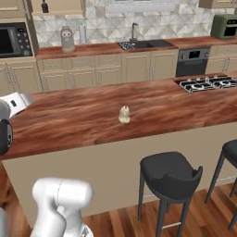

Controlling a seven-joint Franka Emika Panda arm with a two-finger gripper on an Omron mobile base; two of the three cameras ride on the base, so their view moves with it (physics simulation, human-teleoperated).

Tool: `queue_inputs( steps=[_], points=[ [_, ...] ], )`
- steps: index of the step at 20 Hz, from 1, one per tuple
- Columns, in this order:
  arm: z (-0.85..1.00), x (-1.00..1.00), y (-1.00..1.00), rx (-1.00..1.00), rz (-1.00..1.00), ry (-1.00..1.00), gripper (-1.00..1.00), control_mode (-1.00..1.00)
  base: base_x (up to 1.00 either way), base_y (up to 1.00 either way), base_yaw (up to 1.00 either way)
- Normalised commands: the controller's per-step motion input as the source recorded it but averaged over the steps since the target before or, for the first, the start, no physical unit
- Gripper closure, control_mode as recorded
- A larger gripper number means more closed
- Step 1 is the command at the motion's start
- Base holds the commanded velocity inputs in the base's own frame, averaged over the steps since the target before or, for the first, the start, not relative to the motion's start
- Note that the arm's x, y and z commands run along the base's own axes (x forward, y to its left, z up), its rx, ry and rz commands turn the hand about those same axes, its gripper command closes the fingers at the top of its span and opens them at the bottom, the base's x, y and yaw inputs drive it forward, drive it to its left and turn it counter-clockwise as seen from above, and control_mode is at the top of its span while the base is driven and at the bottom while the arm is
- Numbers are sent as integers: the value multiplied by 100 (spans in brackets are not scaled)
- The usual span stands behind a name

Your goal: Get the candle and the liquor from the cabinet and move them to the dining counter.

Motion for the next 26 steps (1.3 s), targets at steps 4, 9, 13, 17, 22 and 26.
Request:
queue_inputs(
  steps=[4, 9, 13, 17, 22, 26],
  points=[
    [0, 0, 0, 0, 0, 0, -100, 100, -44, 85, 0],
    [0, 0, 0, 0, 0, 0, -100, 100, -58, 90, 0],
    [0, 0, 0, 0, 0, 0, -100, 100, -58, 100, 0],
    [0, 0, 0, 0, 0, 0, -100, 100, -20, 100, -1],
    [0, 0, 0, 0, 0, 0, -100, 100, 23, 100, -12],
    [0, 0, 0, 0, 0, 0, -100, 100, 54, 100, -18]
  ],
)
